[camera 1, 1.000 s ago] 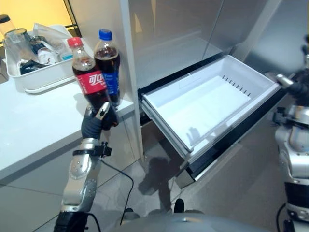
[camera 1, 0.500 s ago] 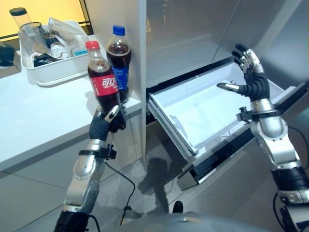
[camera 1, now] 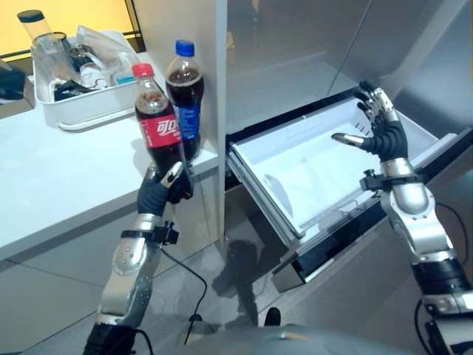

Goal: Take the drinks into the refrigerator

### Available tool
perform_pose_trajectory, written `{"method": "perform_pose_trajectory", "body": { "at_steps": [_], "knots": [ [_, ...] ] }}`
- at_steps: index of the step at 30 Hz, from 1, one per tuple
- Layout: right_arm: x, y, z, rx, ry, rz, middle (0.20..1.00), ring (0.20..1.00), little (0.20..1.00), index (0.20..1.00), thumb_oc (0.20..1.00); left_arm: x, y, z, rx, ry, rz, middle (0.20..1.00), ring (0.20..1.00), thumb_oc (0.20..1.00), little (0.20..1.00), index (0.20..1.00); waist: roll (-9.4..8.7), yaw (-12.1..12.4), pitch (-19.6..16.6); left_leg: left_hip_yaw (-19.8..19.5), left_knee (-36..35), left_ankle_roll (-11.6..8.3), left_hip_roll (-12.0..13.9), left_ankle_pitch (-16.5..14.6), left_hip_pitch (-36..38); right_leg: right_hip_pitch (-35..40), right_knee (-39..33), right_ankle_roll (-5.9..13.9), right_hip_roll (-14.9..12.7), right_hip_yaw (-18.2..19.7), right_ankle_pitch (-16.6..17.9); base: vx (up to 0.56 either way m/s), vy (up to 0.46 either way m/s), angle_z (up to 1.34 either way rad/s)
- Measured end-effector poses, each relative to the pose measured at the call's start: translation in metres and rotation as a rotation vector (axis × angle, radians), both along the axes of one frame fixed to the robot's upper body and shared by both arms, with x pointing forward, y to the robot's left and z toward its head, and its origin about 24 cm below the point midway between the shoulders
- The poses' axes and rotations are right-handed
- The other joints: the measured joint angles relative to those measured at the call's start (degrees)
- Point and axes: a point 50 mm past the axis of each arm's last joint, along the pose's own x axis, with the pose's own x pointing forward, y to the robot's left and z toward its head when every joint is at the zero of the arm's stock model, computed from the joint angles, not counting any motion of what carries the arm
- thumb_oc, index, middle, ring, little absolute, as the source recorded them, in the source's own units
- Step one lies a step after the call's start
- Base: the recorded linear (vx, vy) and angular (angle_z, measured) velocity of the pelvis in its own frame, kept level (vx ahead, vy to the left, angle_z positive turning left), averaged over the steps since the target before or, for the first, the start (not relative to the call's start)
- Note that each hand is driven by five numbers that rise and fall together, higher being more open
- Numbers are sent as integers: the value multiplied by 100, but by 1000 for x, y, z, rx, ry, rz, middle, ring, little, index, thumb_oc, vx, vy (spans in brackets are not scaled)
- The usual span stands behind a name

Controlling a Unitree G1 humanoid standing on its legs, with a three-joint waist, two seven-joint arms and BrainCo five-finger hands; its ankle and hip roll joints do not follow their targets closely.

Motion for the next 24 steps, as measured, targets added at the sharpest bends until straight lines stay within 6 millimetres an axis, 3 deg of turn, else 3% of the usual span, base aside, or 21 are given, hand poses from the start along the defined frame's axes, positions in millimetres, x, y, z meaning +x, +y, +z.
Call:
{"method": "perform_pose_trajectory", "body": {
  "at_steps": [24],
  "knots": [
    [2,1,-8,38,22,-8,1000,1000,1000,1000,1000,0,0,0,-1,0,0,200,200,200,200,200,3,5,2,-2,0,0,1,0,0,1,0,0,1,-2,0,0,0,0]
  ]
}}
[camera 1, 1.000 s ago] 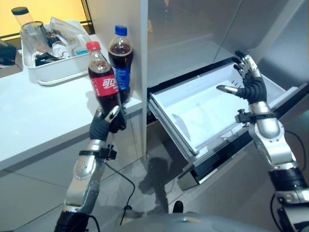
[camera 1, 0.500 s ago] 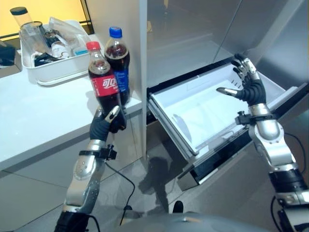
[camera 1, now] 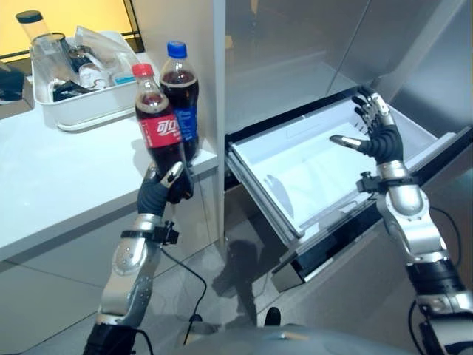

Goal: Take the drinks into the refrigerator

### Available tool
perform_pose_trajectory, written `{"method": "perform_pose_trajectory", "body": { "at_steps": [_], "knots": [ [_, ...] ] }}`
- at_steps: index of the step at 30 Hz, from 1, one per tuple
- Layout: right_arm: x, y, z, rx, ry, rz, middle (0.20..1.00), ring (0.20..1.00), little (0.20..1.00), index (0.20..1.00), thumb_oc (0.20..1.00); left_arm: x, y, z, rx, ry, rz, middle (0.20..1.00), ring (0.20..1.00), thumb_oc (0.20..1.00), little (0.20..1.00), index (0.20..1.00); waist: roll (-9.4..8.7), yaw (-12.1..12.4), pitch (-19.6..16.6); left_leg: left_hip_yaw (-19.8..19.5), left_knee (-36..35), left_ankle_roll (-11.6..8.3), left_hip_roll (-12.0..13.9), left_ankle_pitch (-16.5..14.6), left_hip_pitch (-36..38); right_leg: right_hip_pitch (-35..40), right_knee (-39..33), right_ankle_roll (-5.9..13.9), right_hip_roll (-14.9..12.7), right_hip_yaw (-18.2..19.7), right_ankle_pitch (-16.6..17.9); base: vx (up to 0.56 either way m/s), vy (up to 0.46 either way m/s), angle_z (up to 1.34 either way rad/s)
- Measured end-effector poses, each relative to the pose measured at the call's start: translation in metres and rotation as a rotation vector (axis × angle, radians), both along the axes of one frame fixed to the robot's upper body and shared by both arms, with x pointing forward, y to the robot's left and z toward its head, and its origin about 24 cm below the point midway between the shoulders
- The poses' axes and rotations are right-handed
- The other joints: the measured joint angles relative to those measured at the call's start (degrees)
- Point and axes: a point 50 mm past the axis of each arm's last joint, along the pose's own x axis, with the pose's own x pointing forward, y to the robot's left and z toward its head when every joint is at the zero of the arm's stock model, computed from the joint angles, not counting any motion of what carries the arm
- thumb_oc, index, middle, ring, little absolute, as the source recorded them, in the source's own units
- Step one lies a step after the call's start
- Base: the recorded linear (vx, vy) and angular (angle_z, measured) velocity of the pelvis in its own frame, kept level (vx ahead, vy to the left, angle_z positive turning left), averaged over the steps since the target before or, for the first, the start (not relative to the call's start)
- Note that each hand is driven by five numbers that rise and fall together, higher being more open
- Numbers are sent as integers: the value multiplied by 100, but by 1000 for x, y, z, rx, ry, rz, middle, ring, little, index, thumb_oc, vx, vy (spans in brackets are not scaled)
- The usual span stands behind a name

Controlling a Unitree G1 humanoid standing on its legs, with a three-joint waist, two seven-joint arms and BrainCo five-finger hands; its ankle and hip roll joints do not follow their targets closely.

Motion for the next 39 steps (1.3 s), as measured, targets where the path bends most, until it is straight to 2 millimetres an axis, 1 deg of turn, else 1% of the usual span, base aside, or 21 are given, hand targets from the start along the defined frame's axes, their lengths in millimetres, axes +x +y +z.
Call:
{"method": "perform_pose_trajectory", "body": {
  "at_steps": [24,31,34,35,39],
  "knots": [
    [1,1,-4,40,3,-15,1000,1000,1000,1000,1000,0,0,-1,-8,2,12,200,200,200,200,200,2,3,2,-4,0,0,0,0,-8,-3,0,1,-2,-6,-3,0,0,0],
    [0,0,-5,42,5,-25,1000,1000,1000,1000,1000,-3,7,-3,-37,8,75,200,200,200,200,200,4,8,4,-8,0,0,2,0,-11,-4,-1,1,-1,-10,-3,0,0,0],
    [-3,-6,-8,48,12,-50,1000,1000,1000,1000,1000,-3,10,-3,-44,10,99,200,200,200,200,200,3,66,4,-13,-1,0,1,0,-17,-7,-1,3,-1,-16,-5,0,0,0],
    [-4,-8,-9,50,15,-58,1000,1000,1000,1000,1000,-3,10,-3,-45,12,102,200,200,200,200,200,3,138,4,-13,0,0,1,0,-19,-11,-1,3,-2,-15,-5,0,0,0],
    [-5,-9,-11,50,20,-62,1000,1000,1000,1000,1000,-5,11,-5,-45,20,109,200,200,200,200,200,-3,153,8,-22,0,0,1,0,-44,-26,-1,3,-3,-25,-5,0,0,0]
  ]
}}
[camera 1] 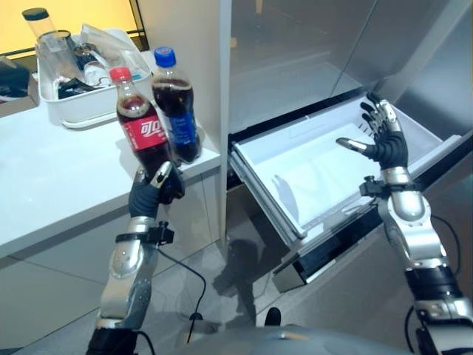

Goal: Take the drinks into the refrigerator

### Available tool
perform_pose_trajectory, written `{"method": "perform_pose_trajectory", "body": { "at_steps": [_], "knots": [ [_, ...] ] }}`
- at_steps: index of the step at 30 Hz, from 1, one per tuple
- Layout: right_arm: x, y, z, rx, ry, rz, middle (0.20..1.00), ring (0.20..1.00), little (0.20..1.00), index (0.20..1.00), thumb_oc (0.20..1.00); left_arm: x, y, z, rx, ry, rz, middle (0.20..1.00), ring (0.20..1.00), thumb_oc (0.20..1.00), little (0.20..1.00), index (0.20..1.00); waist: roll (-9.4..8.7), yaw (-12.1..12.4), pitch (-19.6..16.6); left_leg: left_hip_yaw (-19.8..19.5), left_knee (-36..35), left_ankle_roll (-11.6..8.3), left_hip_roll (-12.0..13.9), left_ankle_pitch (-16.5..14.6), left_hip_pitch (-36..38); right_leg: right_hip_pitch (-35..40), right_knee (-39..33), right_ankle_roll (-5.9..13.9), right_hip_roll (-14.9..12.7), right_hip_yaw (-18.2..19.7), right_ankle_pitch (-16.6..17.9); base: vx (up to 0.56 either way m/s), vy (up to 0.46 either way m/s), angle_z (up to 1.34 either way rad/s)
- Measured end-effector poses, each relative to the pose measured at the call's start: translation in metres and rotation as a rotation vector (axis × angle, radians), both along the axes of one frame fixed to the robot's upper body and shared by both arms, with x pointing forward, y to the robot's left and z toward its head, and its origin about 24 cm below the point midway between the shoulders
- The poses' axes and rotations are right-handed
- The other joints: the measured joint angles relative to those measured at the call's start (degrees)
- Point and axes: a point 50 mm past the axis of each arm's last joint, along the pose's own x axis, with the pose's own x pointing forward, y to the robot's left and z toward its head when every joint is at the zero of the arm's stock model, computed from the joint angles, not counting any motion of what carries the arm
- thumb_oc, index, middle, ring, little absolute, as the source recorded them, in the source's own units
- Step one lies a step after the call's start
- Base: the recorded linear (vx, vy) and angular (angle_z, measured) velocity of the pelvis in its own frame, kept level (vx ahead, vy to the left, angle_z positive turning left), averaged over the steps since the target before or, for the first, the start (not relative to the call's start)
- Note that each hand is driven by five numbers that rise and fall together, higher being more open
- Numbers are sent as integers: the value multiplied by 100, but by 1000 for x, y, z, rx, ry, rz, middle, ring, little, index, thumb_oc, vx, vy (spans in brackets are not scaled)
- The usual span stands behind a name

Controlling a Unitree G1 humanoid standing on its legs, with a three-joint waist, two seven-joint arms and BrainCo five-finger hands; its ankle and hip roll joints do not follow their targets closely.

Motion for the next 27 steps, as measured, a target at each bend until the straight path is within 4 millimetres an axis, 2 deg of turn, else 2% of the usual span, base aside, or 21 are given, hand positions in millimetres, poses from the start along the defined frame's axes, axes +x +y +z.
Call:
{"method": "perform_pose_trajectory", "body": {
  "at_steps": [9,27],
  "knots": [
    [0,0,0,-8,0,-2,1000,1000,1000,1000,1000,-2,10,0,-9,1,63,200,200,200,200,200,-10,17,6,-13,0,0,-2,0,-21,-13,0,8,-3,-14,-6,0,0,0],
    [0,4,-3,9,1,0,1000,1000,1000,1000,1000,-2,9,1,-5,-4,57,200,200,200,200,200,-7,50,93,-21,0,0,-1,1,-21,-8,0,8,-6,-24,-7,0,0,0]
  ]
}}
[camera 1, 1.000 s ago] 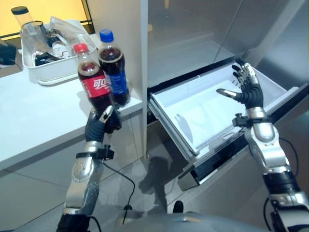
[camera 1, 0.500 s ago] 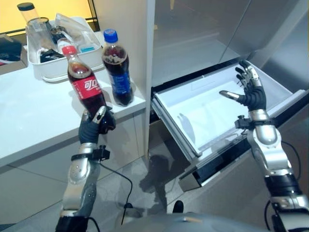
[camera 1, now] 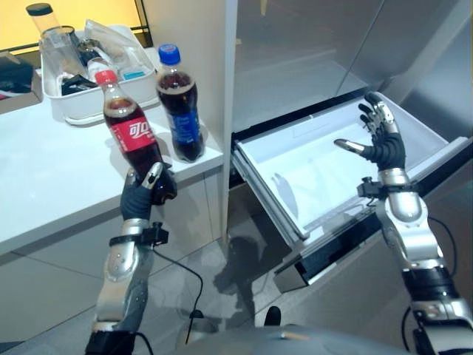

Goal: Take the drinks into the refrigerator

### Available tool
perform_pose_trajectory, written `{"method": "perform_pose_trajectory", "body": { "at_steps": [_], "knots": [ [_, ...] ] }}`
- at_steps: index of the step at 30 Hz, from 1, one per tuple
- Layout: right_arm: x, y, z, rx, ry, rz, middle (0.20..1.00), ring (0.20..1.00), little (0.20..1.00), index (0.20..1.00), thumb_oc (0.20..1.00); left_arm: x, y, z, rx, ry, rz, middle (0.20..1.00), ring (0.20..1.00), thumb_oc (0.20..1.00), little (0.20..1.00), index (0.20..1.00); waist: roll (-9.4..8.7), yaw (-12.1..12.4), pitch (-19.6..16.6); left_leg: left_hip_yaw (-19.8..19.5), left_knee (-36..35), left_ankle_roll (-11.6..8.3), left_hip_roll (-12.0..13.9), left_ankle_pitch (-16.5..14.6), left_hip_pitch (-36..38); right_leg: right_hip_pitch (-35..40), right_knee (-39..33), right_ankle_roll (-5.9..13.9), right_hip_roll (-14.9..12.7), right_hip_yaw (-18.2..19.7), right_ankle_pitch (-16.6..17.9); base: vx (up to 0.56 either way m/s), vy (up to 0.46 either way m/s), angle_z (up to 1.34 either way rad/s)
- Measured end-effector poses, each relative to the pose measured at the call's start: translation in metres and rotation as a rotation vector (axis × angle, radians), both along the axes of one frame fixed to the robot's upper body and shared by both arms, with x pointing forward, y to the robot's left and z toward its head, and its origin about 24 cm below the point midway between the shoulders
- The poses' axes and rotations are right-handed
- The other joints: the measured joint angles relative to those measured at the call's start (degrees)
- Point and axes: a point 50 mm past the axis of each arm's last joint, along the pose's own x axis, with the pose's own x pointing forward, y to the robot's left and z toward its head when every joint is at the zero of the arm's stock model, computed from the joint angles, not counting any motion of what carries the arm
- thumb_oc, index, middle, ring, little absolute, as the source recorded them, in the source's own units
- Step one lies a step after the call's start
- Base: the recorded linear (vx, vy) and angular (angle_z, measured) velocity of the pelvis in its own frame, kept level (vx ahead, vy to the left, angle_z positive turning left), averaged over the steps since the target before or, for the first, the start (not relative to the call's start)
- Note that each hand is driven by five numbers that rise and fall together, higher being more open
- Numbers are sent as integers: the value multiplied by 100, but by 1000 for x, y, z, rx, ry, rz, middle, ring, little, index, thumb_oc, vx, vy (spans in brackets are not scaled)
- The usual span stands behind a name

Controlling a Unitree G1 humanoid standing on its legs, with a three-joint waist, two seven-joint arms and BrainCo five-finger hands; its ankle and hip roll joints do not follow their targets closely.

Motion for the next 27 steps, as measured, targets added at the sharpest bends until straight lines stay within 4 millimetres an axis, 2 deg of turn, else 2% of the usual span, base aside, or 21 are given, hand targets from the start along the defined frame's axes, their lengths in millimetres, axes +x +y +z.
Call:
{"method": "perform_pose_trajectory", "body": {
  "at_steps": [6,9,13,16,20,27],
  "knots": [
    [1,-2,-3,1,13,-7,1000,1000,1000,1000,1000,0,4,8,96,-17,-86,200,200,200,200,200,-5,76,55,-1,0,0,-3,0,2,2,1,1,-1,-1,-1,0,0,0],
    [2,-4,-8,5,43,-6,1000,1000,1000,1000,1000,-1,0,14,106,-47,-150,200,200,200,200,200,-4,94,68,-2,0,0,-10,0,9,10,1,1,-8,-1,-1,0,0,0],
    [3,2,-9,21,73,107,1000,1000,1000,1000,1000,-2,-12,17,104,-61,-283,200,200,200,200,200,-5,92,71,-1,0,0,-9,0,27,26,1,1,-5,0,-1,0,0,0],
    [4,8,-10,52,98,212,1000,1000,1000,1000,1000,-4,-27,12,117,-42,-428,200,200,200,200,200,-5,69,71,9,0,0,-10,0,68,55,2,1,-4,8,-1,0,0,0],
    [4,20,-10,58,125,342,1000,1000,1000,1000,1000,-7,-41,5,126,-14,-534,200,200,200,200,200,-3,12,71,8,0,0,-8,0,102,90,1,0,-3,8,0,0,0,0],
    [8,38,-6,23,133,455,1000,1000,1000,1000,1000,-6,-41,-8,128,50,-538,200,200,200,200,200,-2,-53,71,15,-1,0,-7,0,175,160,2,0,-2,14,0,-4,-2,0]
  ]
}}
